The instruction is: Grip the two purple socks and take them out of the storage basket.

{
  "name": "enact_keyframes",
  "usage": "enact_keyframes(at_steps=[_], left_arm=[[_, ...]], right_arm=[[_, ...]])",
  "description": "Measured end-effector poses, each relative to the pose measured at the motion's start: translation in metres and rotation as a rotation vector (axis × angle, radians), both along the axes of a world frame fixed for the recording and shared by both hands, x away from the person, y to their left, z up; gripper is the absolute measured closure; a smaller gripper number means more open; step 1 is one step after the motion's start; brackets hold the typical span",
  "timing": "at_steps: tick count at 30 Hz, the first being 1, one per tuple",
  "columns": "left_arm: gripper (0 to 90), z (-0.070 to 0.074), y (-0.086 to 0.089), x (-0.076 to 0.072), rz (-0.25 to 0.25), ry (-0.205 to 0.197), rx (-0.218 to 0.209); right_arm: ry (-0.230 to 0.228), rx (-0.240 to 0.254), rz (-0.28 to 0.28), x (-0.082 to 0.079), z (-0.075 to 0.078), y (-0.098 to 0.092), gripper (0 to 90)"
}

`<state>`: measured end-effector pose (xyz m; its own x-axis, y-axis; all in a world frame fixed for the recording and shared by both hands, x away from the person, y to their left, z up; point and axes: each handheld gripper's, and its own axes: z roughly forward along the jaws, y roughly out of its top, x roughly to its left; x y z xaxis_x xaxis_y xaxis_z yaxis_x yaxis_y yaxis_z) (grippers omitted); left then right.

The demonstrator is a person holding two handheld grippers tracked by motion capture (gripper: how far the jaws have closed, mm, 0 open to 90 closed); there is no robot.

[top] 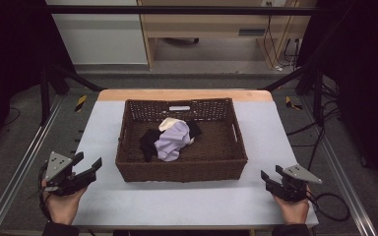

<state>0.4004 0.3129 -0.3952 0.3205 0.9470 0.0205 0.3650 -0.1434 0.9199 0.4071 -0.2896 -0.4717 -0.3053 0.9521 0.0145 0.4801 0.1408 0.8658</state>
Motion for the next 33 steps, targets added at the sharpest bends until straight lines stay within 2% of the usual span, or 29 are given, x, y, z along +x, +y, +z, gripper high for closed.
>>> enact_keyframes(at_steps=[2,4,7,16,23,31,33], left_arm=[[32.9,0.010,-0.005,0.004,-0.005,-0.023,-0.005],[33.0,0.013,-0.007,0.006,-0.010,-0.033,-0.006],[33.1,0.027,-0.019,0.015,-0.029,-0.061,0.007],[34.2,0.059,-0.048,0.034,-0.056,-0.121,0.027],[36.8,0.071,-0.070,0.048,-0.094,-0.121,0.003],[35.4,0.074,-0.091,0.066,-0.129,-0.108,0.001],[35.4,0.074,-0.097,0.070,-0.136,-0.105,0.014]], right_arm=[[0.005,0.006,0.003,-0.001,0.000,0.000,44.2],[0.010,0.013,0.006,-0.001,0.001,0.000,45.6],[0.010,0.013,0.008,-0.001,0.001,0.000,47.9],[0.013,0.012,0.007,-0.001,0.001,-0.001,48.8],[0.013,0.011,0.006,-0.001,0.001,-0.001,48.8],[0.014,0.008,0.007,-0.001,0.001,-0.001,49.0],[0.009,0.002,0.008,0.000,0.001,-0.001,49.1]])
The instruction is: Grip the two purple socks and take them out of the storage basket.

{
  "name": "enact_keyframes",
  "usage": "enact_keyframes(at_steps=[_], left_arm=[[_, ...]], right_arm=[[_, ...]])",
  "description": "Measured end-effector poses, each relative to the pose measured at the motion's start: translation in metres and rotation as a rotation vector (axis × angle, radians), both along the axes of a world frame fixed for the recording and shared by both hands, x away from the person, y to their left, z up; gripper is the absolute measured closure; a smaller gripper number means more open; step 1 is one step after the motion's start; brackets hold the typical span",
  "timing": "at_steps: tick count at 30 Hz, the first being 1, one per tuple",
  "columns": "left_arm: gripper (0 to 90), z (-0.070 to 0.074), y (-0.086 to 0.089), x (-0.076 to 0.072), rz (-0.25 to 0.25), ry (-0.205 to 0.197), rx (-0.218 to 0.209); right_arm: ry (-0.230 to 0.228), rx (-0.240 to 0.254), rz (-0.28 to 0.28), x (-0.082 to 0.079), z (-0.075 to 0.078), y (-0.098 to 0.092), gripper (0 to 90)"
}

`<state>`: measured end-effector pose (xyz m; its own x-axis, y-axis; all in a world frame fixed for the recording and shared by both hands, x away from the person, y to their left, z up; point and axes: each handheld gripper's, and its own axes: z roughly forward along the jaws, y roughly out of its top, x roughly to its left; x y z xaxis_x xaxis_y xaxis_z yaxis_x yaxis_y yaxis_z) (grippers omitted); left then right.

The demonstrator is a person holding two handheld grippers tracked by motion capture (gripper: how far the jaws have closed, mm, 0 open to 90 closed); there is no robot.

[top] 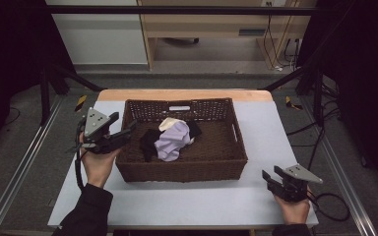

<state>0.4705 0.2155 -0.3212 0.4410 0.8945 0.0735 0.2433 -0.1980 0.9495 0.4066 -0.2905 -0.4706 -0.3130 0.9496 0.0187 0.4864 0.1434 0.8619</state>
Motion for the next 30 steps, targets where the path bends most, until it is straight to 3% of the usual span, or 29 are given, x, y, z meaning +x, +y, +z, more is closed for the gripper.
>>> enact_keyframes(at_steps=[4,15,20,22,30], left_arm=[[35.4,-0.003,-0.012,0.009,-0.004,0.020,0.024],[38.6,-0.009,-0.032,0.029,-0.024,0.044,0.025],[39.2,-0.015,-0.039,0.042,-0.032,0.062,0.041],[38.7,-0.019,-0.046,0.050,-0.023,0.065,0.070],[37.5,-0.033,-0.059,0.070,-0.050,0.073,0.087]], right_arm=[[0.000,-0.002,0.002,0.000,0.000,0.000,49.4],[-0.002,-0.004,0.005,0.000,0.000,0.000,50.2],[0.001,-0.004,0.005,0.000,0.000,0.000,50.2],[-0.001,-0.003,0.008,0.000,0.000,0.000,50.3],[0.001,-0.005,0.011,0.000,0.000,0.000,50.8]])
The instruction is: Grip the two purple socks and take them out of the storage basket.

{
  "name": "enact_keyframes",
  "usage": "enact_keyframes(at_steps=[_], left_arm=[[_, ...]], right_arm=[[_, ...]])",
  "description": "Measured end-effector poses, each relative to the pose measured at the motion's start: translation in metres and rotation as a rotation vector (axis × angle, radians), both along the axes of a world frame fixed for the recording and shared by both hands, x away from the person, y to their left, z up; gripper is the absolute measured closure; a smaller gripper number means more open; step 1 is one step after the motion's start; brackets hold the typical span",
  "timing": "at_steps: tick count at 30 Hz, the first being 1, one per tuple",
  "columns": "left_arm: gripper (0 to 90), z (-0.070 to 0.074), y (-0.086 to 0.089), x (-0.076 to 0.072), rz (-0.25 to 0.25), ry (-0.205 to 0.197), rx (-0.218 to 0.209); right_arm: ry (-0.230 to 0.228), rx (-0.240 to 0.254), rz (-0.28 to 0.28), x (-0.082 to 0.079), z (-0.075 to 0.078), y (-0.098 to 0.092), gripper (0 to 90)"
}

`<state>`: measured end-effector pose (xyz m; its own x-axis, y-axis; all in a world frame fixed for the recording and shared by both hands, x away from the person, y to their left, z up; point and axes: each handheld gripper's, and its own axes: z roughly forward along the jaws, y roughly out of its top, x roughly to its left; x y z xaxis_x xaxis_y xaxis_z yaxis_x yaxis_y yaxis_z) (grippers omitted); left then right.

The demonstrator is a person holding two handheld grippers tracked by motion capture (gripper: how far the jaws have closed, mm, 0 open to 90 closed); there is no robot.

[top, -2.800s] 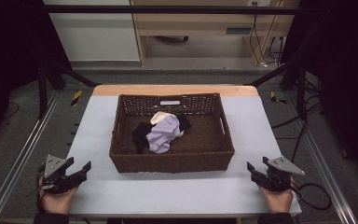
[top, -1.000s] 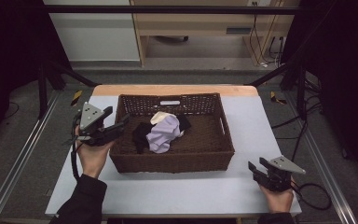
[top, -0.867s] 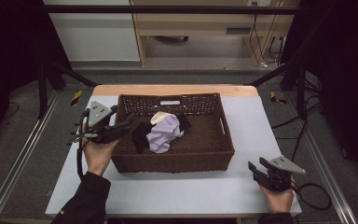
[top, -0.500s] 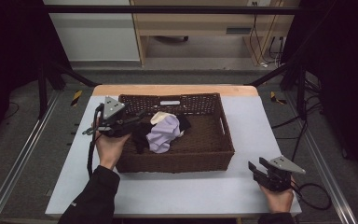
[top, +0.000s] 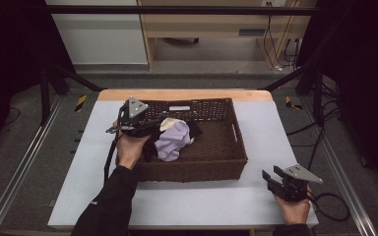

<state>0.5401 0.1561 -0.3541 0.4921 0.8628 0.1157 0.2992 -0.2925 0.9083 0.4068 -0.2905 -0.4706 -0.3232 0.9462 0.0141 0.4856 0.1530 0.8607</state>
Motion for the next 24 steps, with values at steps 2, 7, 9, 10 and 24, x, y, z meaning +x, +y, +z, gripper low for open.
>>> enact_keyframes(at_steps=[2,7,9,10,24], left_arm=[[37.1,-0.004,-0.003,0.004,-0.007,0.005,0.004],[35.8,-0.015,-0.009,0.011,-0.029,0.040,0.034],[35.8,-0.017,-0.011,0.011,-0.039,0.048,0.048],[35.7,-0.017,-0.012,0.011,-0.046,0.052,0.050],[34.7,-0.038,-0.023,0.016,-0.116,0.244,0.154]], right_arm=[[0.000,-0.002,0.002,0.000,0.000,0.000,51.0],[0.000,-0.008,0.004,0.001,-0.001,0.000,51.1],[-0.001,-0.008,0.004,0.001,-0.001,0.000,51.1],[-0.001,-0.007,0.004,0.001,-0.001,0.000,51.1],[0.007,-0.003,0.004,0.001,-0.001,0.001,50.3]])
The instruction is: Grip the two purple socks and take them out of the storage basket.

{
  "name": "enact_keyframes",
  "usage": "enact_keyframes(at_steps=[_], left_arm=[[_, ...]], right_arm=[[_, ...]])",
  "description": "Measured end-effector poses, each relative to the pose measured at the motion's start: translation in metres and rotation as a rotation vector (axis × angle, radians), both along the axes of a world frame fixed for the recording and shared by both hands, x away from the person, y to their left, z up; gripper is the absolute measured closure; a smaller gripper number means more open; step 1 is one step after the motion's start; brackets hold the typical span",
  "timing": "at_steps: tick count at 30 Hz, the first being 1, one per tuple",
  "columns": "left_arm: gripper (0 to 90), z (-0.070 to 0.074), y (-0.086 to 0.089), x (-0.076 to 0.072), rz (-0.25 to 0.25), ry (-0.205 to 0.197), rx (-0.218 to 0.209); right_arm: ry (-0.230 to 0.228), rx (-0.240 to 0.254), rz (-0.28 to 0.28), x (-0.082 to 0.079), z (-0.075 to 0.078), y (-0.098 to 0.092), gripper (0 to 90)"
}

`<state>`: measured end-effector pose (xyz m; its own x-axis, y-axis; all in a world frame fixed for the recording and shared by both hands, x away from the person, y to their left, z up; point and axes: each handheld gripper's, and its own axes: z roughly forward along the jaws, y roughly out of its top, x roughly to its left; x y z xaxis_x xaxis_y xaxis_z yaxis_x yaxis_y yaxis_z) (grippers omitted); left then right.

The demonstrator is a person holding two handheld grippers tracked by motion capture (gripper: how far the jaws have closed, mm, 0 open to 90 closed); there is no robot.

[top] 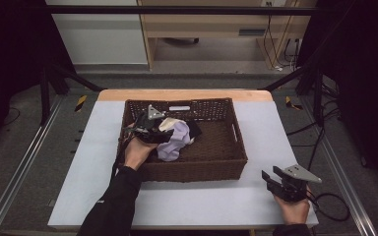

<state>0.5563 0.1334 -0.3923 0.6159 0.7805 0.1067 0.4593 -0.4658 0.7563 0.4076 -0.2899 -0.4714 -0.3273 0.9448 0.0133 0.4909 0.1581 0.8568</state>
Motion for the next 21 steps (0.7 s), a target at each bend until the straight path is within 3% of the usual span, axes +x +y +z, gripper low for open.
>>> enact_keyframes(at_steps=[7,11,14,18,21], left_arm=[[35.0,-0.006,-0.008,0.000,-0.035,0.027,0.067],[36.8,-0.011,-0.012,0.003,-0.046,0.067,0.116],[37.6,-0.014,-0.013,0.005,-0.061,0.118,0.123],[38.2,-0.016,-0.015,0.008,-0.066,0.141,0.140],[44.1,-0.017,-0.015,0.009,-0.069,0.153,0.151]], right_arm=[[-0.001,-0.001,-0.002,0.000,0.000,0.000,50.0],[0.001,0.001,-0.002,0.001,0.000,0.000,49.8],[0.000,0.002,-0.001,0.001,0.000,0.000,49.7],[-0.001,0.001,-0.002,0.001,0.000,0.000,49.6],[0.000,0.003,-0.001,0.001,0.000,0.000,49.8]])
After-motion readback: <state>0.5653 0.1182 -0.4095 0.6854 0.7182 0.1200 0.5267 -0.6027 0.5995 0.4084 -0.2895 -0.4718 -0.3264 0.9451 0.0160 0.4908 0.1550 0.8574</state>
